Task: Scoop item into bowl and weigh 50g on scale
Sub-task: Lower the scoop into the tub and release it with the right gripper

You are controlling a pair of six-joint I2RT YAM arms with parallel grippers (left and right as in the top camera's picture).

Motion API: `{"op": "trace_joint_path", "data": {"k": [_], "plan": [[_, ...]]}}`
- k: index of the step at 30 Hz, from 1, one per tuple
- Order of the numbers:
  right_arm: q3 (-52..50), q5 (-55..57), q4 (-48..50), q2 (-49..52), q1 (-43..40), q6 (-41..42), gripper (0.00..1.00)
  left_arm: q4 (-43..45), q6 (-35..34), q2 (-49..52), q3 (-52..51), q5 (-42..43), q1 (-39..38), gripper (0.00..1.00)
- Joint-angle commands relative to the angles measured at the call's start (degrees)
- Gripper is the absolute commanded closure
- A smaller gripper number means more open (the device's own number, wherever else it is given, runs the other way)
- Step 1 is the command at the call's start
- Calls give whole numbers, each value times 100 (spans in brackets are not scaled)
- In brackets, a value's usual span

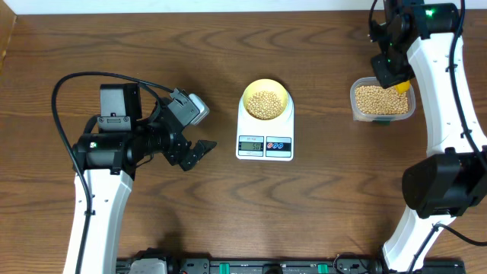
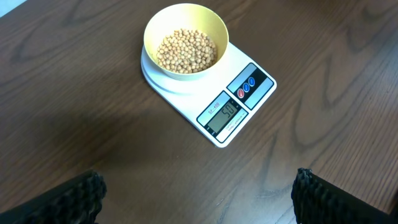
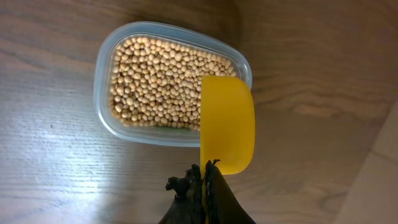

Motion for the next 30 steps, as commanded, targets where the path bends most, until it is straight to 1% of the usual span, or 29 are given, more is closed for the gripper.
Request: {"op": "trace_joint_path", "data": {"k": [1, 5, 7, 11, 15, 18, 24, 30], "plan": [[-31, -448, -35, -98, -151, 734, 99, 0, 94, 0, 26, 52, 31, 2], [-50, -2017, -22, -98, -614, 981, 99, 0, 94, 0, 26, 52, 31, 3], [-83, -2396, 59, -98, -833, 1073, 99, 0, 94, 0, 26, 52, 31, 2], [-289, -2734, 328, -98, -1198, 1432, 99, 0, 94, 0, 26, 52, 31, 2], [-667, -3530, 675, -98, -1528, 1558, 99, 0, 94, 0, 26, 52, 31, 2], [-925, -3880, 994, -98, -1685, 1692, 99, 0, 94, 0, 26, 52, 31, 2], [-1408, -4400, 1665, -101, -2000, 2142, 99, 0, 94, 0, 26, 52, 31, 2], [-1694, -4728, 1853, -101, -2345, 2371, 99, 0, 94, 0, 26, 52, 31, 2]]}}
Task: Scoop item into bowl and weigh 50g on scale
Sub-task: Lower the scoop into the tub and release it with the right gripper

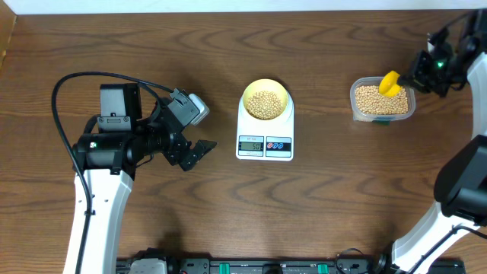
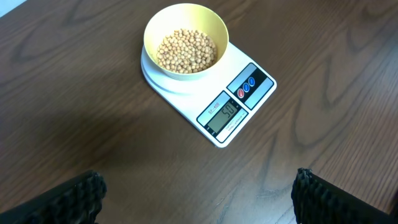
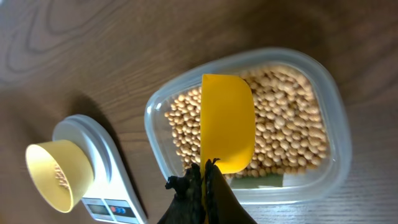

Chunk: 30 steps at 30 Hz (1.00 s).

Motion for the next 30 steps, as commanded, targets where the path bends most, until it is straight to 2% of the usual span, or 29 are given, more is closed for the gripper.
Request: {"op": "trace_joint_path", "data": {"k": [1, 13, 18, 24, 30], "plan": [[-142, -437, 15, -101, -227, 280, 99, 2, 96, 0, 26, 52, 31, 2], [-398, -452, 15, -101, -343, 448, 99, 2, 96, 0, 26, 52, 31, 3], [-647, 63, -199, -101, -332, 629, 99, 2, 96, 0, 26, 52, 31, 2], [-654, 114, -195, -101, -332, 610, 99, 2, 96, 0, 26, 52, 31, 3], [-651, 629, -522, -101, -334, 608, 90, 2, 96, 0, 26, 52, 31, 2]]}}
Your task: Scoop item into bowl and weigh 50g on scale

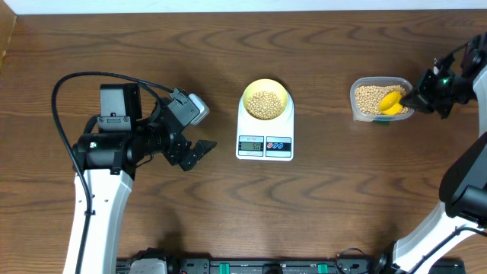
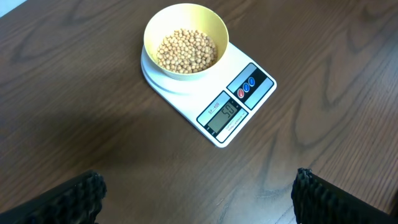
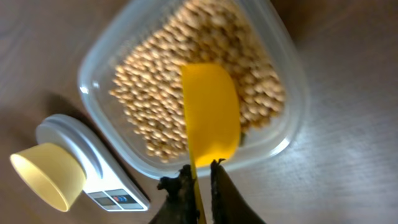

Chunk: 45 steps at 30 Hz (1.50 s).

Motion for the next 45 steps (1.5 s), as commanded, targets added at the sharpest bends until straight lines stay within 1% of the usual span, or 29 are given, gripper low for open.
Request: {"op": "trace_joint_path", "data": {"k": [1, 4, 9, 13, 15, 16, 17, 19, 21, 22, 24, 25, 26, 27, 29, 31, 32, 33, 38, 43, 45], "plan": [[-48, 573, -153, -101, -13, 55, 89, 0, 96, 0, 26, 52, 33, 2], [-48, 739, -240, -101, -13, 48, 83, 0, 96, 0, 26, 52, 33, 2], [-48, 997, -407, -101, -13, -52, 71, 0, 96, 0, 26, 52, 33, 2], [-48, 1132, -498, -101, -13, -52, 68, 0, 96, 0, 26, 52, 33, 2], [-48, 1156, -498, -101, -13, -50, 64, 0, 96, 0, 26, 52, 33, 3], [-48, 1202, -516, -101, -13, -52, 59, 0, 96, 0, 26, 52, 33, 2], [-48, 1244, -540, -101, -13, -52, 56, 0, 96, 0, 26, 52, 33, 2], [-48, 1397, -601, -101, -13, -52, 54, 0, 96, 0, 26, 52, 33, 3], [-46, 1478, -623, -101, -13, -50, 50, 0, 96, 0, 26, 52, 33, 2], [-46, 1478, -621, -101, -13, -50, 42, 0, 96, 0, 26, 52, 33, 2], [-42, 1480, -619, -101, -13, -50, 38, 0, 96, 0, 26, 52, 33, 2], [-33, 1497, -623, -101, -13, -50, 35, 0, 96, 0, 26, 52, 33, 2], [-24, 1513, -625, -101, -13, -50, 28, 0, 96, 0, 26, 52, 33, 2], [0, 1541, -629, -101, -15, -50, 23, 0, 96, 0, 26, 52, 33, 2], [66, 1622, -638, -109, -13, -50, 19, 0, 96, 0, 26, 52, 33, 2], [179, 1716, -654, -136, -17, -50, 17, 0, 96, 0, 26, 52, 33, 2], [245, 1764, -658, -166, -17, -52, 15, 0, 96, 0, 26, 52, 33, 2], [306, 1805, -664, -201, -20, -52, 1, 0, 96, 0, 26, 52, 33, 2], [699, 1969, -664, -533, -24, -153, 1, 0, 96, 0, 26, 52, 33, 2], [887, 1967, -619, -929, -24, -205, 1, 0, 96, 0, 26, 52, 33, 2], [892, 1965, -597, -1119, -22, -203, 3, 0, 96, 0, 26, 52, 33, 2]]}}
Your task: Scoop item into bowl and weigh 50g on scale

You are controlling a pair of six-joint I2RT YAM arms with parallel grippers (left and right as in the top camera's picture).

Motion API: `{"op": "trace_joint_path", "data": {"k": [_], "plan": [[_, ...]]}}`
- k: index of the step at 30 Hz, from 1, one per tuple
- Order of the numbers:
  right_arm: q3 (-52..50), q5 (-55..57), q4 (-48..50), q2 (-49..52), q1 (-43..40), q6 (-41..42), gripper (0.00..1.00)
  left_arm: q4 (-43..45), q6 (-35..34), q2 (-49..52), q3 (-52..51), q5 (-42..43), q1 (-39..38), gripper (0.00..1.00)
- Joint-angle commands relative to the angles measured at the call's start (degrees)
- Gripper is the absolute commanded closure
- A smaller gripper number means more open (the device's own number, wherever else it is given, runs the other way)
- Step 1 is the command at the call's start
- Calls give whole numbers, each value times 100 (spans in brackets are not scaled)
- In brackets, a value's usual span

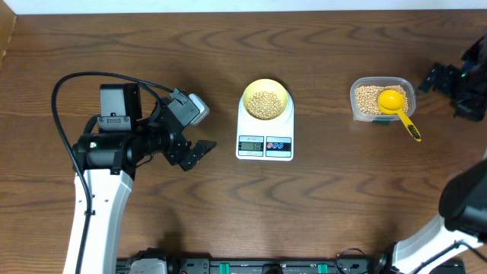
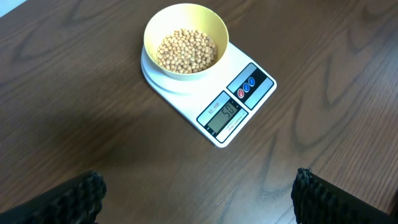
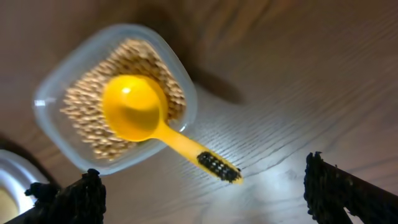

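A yellow bowl (image 1: 265,101) of soybeans sits on the white scale (image 1: 265,141), also seen as bowl (image 2: 185,38) on scale (image 2: 239,104), whose display reads about 50. The yellow scoop (image 1: 396,106) lies with its cup on the beans in the clear container (image 1: 382,101) and its handle sticking out over the rim; in the right wrist view scoop (image 3: 143,120) rests in container (image 3: 115,106). My right gripper (image 1: 456,90) is open, apart from the scoop, right of the container; right gripper (image 3: 202,193) holds nothing. My left gripper (image 1: 192,154) stays open left of the scale, left gripper (image 2: 199,196) empty.
The brown wooden table (image 1: 335,205) carries only the scale and container. A pale wall edge (image 1: 228,6) runs along the back. The left arm's cable (image 1: 84,80) loops at the left.
My right gripper was shut on the scoop's handle with its cup over the beans. Now it is open and drawn back to the right, and the scoop rests in the container.
My right gripper held the empty scoop above the container's right rim, then over the beans from the right, then lower on them. Now the scoop lies released in the container. The left arm, bowl and scale have not moved; the display stayed around 50.
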Motion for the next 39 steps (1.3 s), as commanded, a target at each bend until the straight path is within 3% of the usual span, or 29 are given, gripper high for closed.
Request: {"op": "trace_joint_path", "data": {"k": [1, 7, 8, 18, 39], "plan": [[153, 70, 26, -529, -22, -87, 7, 0, 96, 0, 26, 52, 33, 2], [153, 46, 275, -1248, 4, -20, 11, 0, 96, 0, 26, 52, 33, 2], [153, 31, 337, -1379, 13, -20, 1, 0, 96, 0, 26, 52, 33, 2], [153, -17, 616, -2369, 33, 433, 1, 0, 96, 0, 26, 52, 33, 2], [151, -15, -393, -3357, 31, 428, 1, 0, 96, 0, 26, 52, 33, 3]]}}
